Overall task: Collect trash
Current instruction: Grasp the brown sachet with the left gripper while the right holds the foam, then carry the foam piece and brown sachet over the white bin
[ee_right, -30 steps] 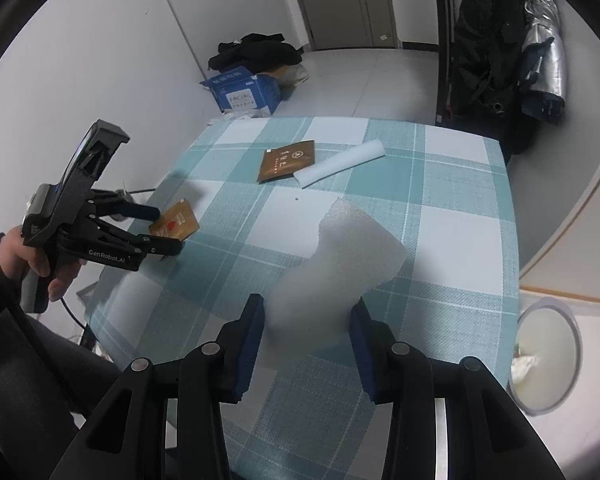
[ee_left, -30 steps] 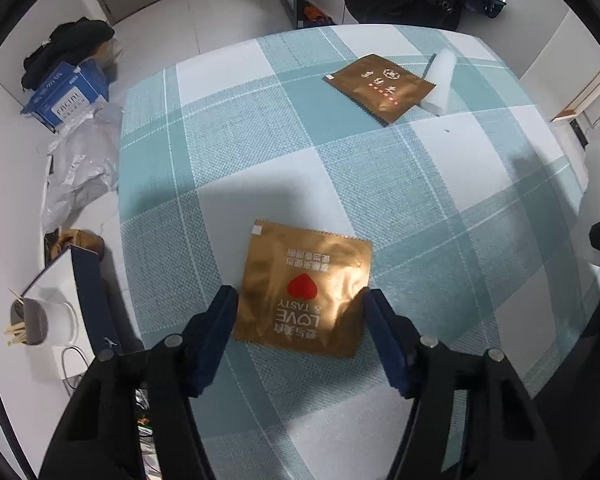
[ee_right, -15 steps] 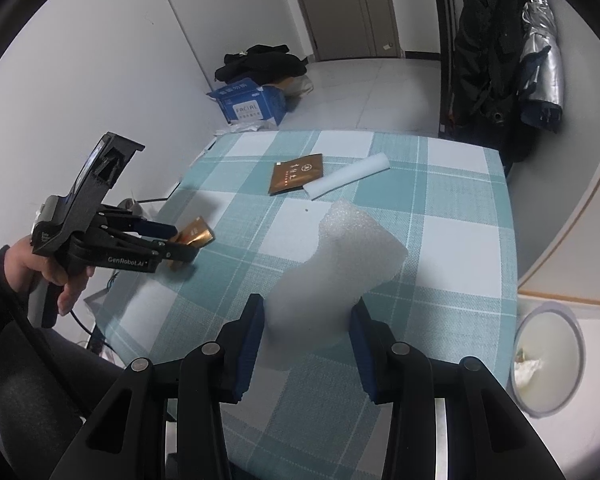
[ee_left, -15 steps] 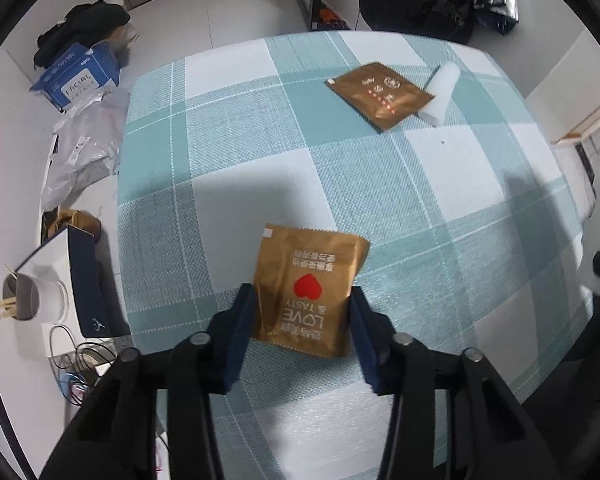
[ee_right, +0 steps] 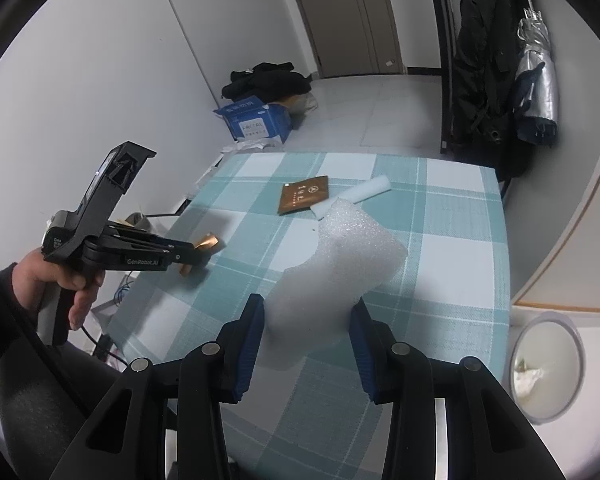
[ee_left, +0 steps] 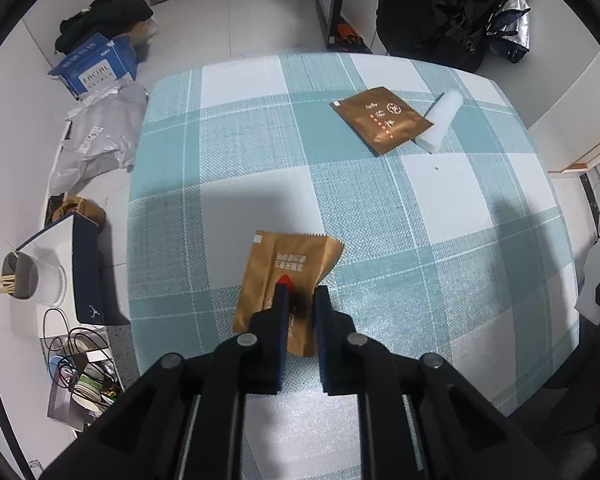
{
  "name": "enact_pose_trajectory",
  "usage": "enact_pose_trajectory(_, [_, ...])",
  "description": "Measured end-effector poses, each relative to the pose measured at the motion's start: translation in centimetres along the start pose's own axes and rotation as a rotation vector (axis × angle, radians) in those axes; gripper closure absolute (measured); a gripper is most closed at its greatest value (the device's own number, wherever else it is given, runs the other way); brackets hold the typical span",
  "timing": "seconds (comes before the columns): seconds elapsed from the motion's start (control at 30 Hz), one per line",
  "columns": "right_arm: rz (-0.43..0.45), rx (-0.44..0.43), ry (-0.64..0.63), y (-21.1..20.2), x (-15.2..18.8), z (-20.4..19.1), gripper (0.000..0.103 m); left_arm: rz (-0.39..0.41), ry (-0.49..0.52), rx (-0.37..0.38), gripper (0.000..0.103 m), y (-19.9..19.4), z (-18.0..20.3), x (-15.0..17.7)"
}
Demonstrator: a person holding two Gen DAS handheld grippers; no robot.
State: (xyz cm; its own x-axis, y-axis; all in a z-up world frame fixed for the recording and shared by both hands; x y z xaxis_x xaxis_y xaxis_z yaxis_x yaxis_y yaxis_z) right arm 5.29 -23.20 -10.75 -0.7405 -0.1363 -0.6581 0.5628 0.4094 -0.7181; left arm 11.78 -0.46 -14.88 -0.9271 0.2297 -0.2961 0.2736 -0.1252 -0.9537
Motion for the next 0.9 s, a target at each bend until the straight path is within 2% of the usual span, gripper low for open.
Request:
enact_pose_trajectory(0.33, [0.008,-0.001,-0.025,-0.2,0.1,-0.6,0.062,0.041,0.0,-0.072,0.1,-0.8,-0.4,0.4])
enact_pose_trajectory(0.63, [0.017,-0.001,-0.048,-0.3,0.4,-1.2,0.062,0.087,-0.045,-0.046,0.101,-1.9,-0.9,1.1])
enact_pose_trajectory(0.9, [0.016,-0.016,-0.052,-1.0,1.1,-1.9,0.062,0.154,-0.019,-0.022,0.101,-4.0,0.7,1.6])
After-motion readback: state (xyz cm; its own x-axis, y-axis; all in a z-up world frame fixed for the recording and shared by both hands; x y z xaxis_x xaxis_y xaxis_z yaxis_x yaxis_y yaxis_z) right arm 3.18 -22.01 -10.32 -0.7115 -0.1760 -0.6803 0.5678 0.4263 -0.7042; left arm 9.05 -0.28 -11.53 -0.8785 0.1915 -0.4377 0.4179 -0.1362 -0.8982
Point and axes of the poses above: each gripper's, at about its wrist camera, not at the fingertips, and y roughly the way its jaws point, z to its right, x to its underside, the point moved 5 cm from there along y, roughly the way its jaws point, and after that the axes turned 4 degrees about -y, right-handed, at the moved point
